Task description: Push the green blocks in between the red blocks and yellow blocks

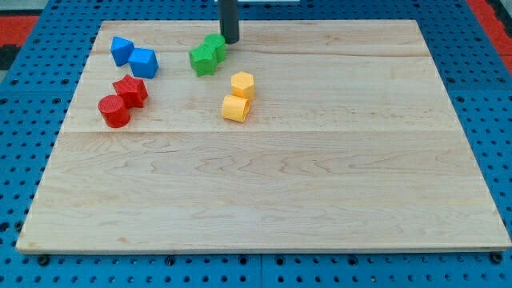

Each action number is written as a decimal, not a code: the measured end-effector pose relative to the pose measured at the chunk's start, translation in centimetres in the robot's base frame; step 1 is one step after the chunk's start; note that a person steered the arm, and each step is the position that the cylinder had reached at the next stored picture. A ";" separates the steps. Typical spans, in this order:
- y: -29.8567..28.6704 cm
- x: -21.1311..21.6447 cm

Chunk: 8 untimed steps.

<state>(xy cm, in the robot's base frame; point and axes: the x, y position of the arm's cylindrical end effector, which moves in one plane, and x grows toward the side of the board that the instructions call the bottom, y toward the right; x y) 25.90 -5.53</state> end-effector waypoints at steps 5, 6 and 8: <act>-3.8 0.8; -4.2 3.0; -5.1 2.9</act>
<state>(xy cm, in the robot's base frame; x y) 28.78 -10.59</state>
